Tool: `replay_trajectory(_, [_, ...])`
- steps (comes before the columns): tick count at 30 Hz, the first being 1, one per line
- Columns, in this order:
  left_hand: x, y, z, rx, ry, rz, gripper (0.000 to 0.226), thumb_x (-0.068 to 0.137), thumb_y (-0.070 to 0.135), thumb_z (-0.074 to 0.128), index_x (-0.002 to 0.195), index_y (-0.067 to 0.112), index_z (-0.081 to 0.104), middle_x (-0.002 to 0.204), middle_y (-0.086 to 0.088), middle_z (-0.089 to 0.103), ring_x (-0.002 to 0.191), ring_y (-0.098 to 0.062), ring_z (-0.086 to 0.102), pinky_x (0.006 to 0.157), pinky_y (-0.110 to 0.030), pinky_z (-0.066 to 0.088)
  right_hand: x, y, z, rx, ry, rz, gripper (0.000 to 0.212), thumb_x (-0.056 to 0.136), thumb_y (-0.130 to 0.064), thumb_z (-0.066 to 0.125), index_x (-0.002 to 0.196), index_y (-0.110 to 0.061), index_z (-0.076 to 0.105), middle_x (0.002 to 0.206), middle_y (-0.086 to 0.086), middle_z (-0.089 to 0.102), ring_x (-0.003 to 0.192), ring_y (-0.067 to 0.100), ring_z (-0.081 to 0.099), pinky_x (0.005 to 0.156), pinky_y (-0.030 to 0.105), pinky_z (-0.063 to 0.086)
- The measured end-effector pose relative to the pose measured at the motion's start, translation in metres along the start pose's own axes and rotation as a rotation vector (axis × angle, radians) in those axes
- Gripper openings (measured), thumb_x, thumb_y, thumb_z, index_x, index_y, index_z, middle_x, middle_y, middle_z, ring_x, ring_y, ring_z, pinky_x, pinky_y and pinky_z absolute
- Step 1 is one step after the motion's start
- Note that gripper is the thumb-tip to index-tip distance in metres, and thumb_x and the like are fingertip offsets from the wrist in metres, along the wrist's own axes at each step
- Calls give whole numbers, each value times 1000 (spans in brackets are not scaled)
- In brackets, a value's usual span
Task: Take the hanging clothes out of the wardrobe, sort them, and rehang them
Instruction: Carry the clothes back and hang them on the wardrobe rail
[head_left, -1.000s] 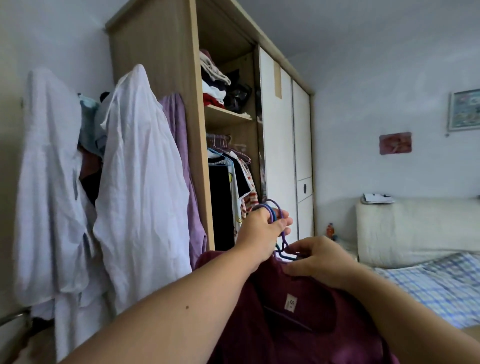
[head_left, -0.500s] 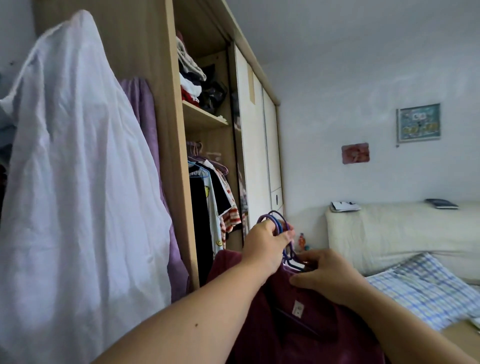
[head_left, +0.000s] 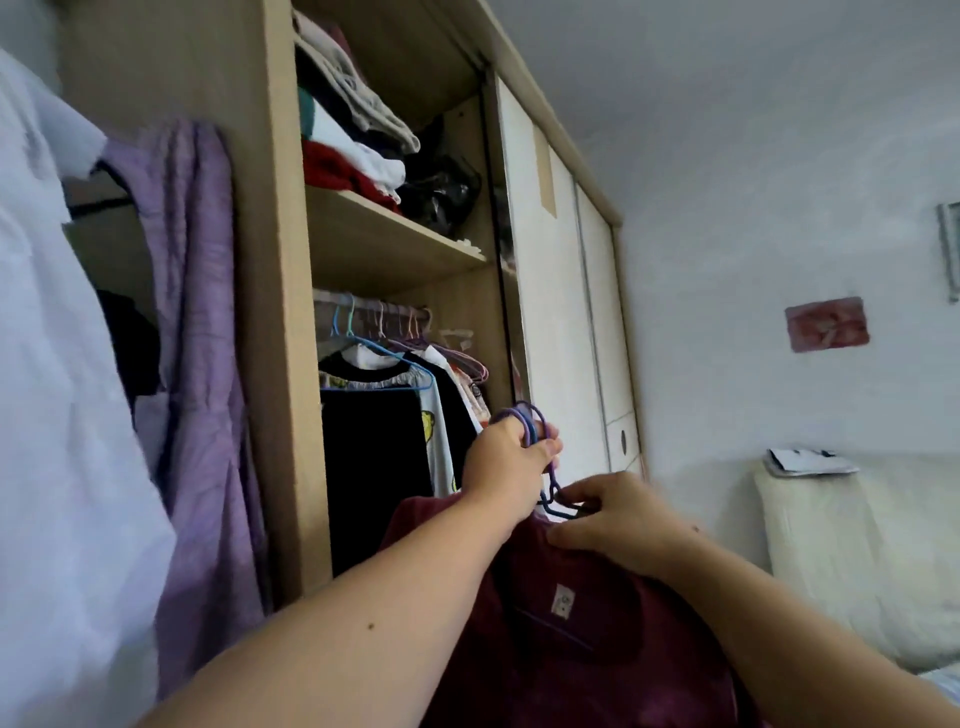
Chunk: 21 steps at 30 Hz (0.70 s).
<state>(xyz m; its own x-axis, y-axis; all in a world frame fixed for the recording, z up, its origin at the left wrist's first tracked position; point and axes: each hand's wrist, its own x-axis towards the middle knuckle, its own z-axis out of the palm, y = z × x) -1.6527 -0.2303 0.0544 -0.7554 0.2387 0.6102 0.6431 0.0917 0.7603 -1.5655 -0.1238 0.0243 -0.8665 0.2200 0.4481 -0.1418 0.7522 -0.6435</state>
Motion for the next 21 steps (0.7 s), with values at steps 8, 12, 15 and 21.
replay_trajectory(8, [132, -14, -14, 262, 235, 27, 22, 80, 13, 69, 64, 25, 62, 68, 2, 71, 72, -15, 70, 75, -30, 57, 167, 5, -20, 30, -382, -279, 32, 71, -39, 76, 101, -30, 71, 102, -5, 71, 93, 4, 65, 83, 19, 50])
replay_trajectory(12, [175, -14, -35, 385, 326, 69, 21, 80, 14, 69, 64, 25, 62, 68, 1, 70, 78, -24, 70, 74, -38, 57, 222, -1, -14, 178, -484, -369, 37, 73, -35, 77, 108, -38, 68, 96, -22, 67, 86, -13, 62, 80, 7, 47])
replay_trajectory(15, [207, -10, -54, 441, 373, 111, 19, 79, 13, 70, 66, 26, 63, 72, -1, 71, 76, -22, 70, 73, -35, 56, 258, -13, -3, 220, -391, -419, 62, 70, -37, 78, 128, -24, 58, 109, -15, 65, 93, -5, 62, 89, 16, 47])
replay_trajectory(21, [265, -8, -82, 621, 412, 195, 4, 80, 12, 70, 82, 16, 70, 72, 1, 68, 70, -12, 67, 68, -21, 54, 323, -35, 19, 343, -294, -481, 48, 66, -35, 81, 111, -24, 69, 90, -15, 71, 77, -5, 64, 77, 15, 49])
